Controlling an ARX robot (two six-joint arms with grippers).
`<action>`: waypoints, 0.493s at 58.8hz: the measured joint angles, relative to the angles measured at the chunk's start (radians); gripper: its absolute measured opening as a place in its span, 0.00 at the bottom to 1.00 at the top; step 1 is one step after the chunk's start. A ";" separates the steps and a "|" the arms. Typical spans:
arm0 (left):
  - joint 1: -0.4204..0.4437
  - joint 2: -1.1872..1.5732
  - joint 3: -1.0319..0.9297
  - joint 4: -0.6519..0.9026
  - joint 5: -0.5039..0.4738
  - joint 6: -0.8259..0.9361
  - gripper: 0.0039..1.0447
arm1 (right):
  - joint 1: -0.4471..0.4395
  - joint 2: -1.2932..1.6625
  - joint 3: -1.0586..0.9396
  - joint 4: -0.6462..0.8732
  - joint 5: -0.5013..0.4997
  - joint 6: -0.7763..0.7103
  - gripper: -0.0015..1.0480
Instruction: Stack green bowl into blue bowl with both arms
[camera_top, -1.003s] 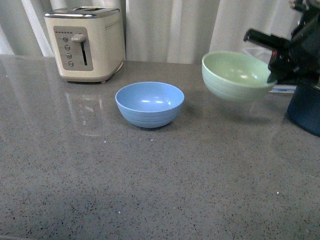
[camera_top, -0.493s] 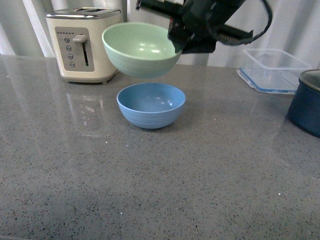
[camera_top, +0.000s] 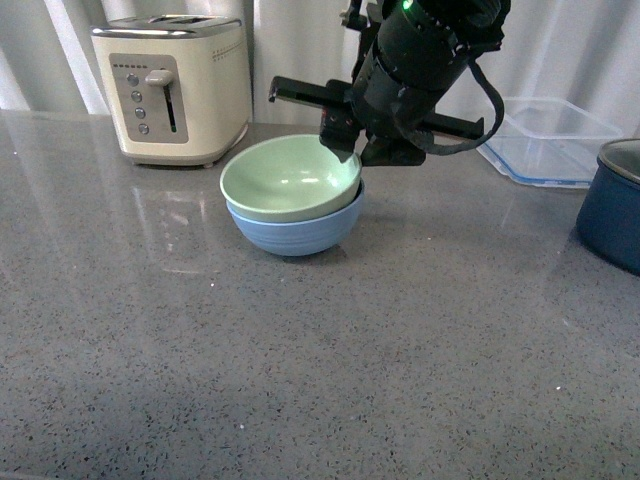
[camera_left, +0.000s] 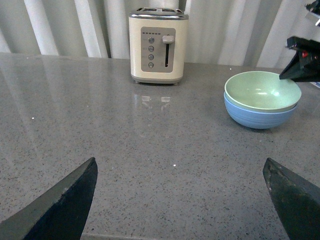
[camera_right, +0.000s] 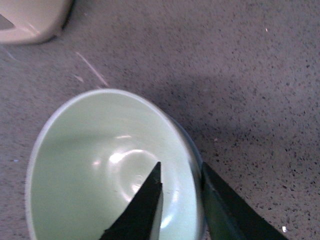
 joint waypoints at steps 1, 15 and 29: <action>0.000 0.000 0.000 0.000 0.000 0.000 0.94 | -0.002 -0.006 -0.002 0.003 -0.008 0.003 0.28; 0.000 0.000 0.000 0.000 0.000 0.000 0.94 | -0.097 -0.306 -0.246 0.296 -0.089 0.052 0.62; 0.000 0.000 0.000 0.000 0.000 0.000 0.94 | -0.205 -0.595 -0.844 0.987 0.169 -0.359 0.20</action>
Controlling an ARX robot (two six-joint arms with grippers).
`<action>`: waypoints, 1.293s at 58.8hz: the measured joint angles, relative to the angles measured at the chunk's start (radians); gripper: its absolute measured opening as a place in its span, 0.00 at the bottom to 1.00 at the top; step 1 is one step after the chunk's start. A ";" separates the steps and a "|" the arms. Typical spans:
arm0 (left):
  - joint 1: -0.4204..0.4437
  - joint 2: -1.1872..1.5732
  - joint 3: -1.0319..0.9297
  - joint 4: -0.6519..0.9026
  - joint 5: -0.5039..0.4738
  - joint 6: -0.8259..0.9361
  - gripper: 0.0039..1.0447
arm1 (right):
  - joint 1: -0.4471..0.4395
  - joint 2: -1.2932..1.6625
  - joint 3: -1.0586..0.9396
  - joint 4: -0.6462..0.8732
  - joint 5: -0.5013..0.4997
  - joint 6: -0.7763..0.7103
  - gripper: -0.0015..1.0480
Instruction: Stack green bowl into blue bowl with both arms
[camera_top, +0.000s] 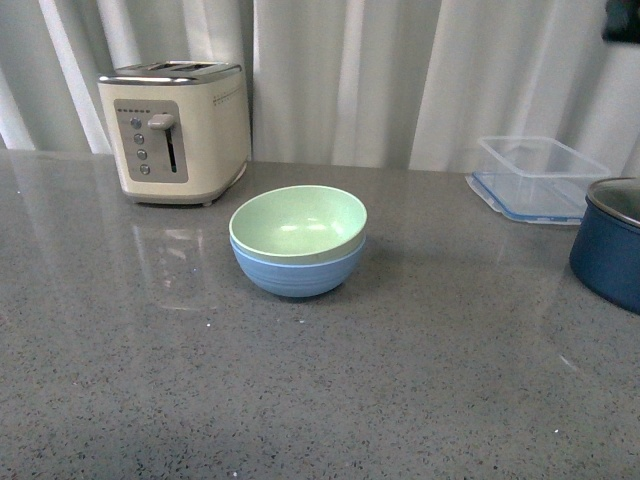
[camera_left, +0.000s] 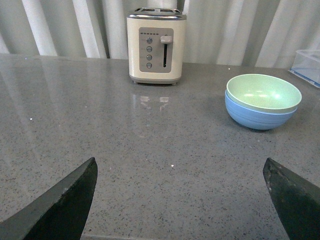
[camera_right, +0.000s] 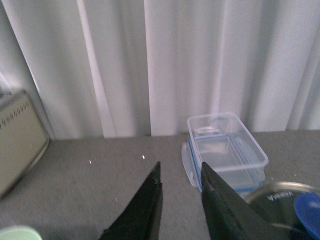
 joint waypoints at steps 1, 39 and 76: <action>0.000 0.000 0.000 0.000 0.000 0.000 0.94 | -0.002 -0.006 -0.019 0.008 -0.004 -0.005 0.18; 0.000 0.000 0.000 0.000 0.000 0.000 0.94 | -0.149 -0.461 -0.669 0.157 -0.160 -0.062 0.01; 0.000 0.000 0.000 0.000 0.000 0.000 0.94 | -0.224 -0.785 -0.847 0.024 -0.235 -0.062 0.01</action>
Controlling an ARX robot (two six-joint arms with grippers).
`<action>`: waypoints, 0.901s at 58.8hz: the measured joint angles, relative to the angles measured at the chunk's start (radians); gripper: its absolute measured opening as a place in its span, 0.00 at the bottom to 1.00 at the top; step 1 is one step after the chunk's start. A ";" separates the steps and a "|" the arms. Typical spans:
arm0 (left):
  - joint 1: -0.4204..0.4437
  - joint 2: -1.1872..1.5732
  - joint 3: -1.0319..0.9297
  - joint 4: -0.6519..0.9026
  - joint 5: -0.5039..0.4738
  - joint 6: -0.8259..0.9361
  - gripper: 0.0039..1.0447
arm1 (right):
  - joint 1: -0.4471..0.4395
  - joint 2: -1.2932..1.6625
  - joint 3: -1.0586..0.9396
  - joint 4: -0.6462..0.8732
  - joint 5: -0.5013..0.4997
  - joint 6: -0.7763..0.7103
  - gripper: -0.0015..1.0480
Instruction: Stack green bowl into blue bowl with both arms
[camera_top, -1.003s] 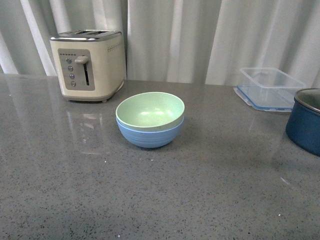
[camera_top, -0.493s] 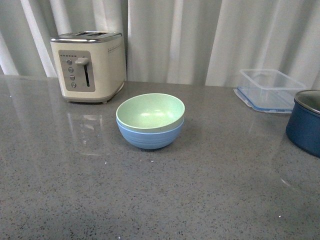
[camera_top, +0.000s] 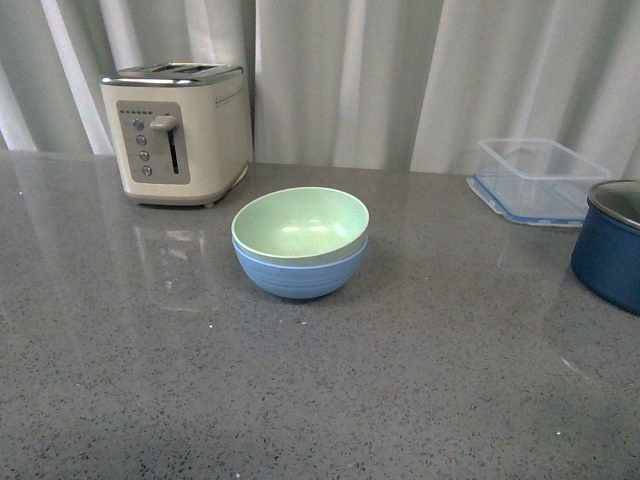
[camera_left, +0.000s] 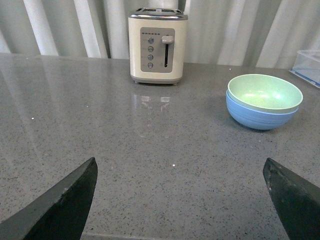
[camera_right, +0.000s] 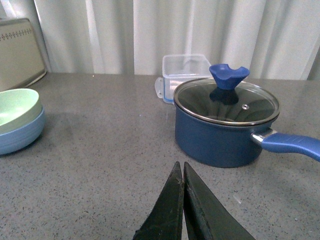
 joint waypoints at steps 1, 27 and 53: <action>0.000 0.000 0.000 0.000 0.000 0.000 0.94 | 0.000 -0.008 -0.007 -0.005 0.000 0.000 0.01; 0.000 0.000 0.000 0.000 0.000 0.000 0.94 | 0.000 -0.289 -0.021 -0.267 0.000 0.000 0.01; 0.000 0.000 0.000 0.000 0.000 0.000 0.94 | 0.000 -0.462 -0.021 -0.437 0.000 0.000 0.01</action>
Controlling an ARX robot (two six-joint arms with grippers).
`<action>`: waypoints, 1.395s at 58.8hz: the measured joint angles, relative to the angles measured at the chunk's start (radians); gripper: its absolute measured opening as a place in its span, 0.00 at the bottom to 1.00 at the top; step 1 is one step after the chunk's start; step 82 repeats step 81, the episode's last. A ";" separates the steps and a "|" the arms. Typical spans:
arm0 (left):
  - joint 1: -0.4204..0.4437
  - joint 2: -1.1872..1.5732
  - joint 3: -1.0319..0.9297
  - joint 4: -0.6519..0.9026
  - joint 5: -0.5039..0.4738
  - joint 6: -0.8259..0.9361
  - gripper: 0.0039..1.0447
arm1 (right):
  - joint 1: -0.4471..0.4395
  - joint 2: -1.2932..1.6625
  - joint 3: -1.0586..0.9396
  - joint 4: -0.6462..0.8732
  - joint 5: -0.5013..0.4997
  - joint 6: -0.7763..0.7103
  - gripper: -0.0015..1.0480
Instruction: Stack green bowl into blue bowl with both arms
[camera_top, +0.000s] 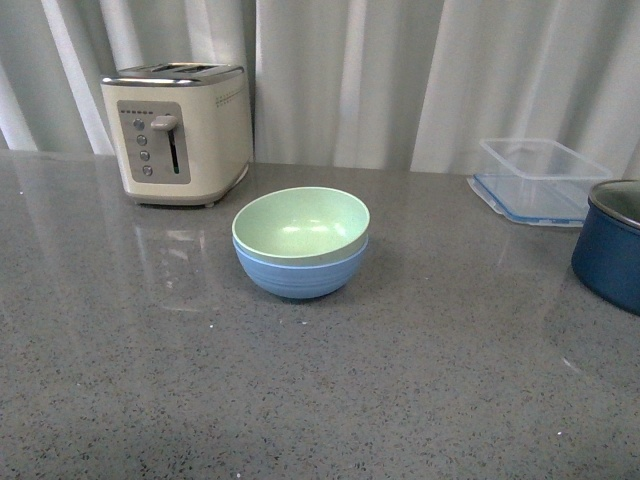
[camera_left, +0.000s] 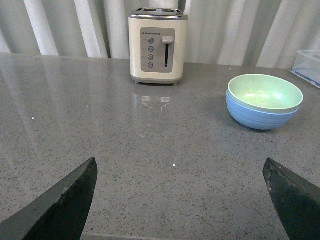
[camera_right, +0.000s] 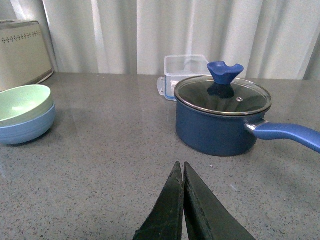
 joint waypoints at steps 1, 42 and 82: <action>0.000 0.000 0.000 0.000 0.000 0.000 0.94 | 0.000 -0.006 0.000 -0.006 0.000 0.000 0.01; 0.000 0.000 0.000 0.000 0.000 0.000 0.94 | 0.000 -0.239 0.001 -0.246 -0.002 -0.001 0.42; 0.000 0.000 0.000 0.000 0.000 0.000 0.94 | 0.000 -0.239 0.001 -0.246 -0.002 -0.001 0.90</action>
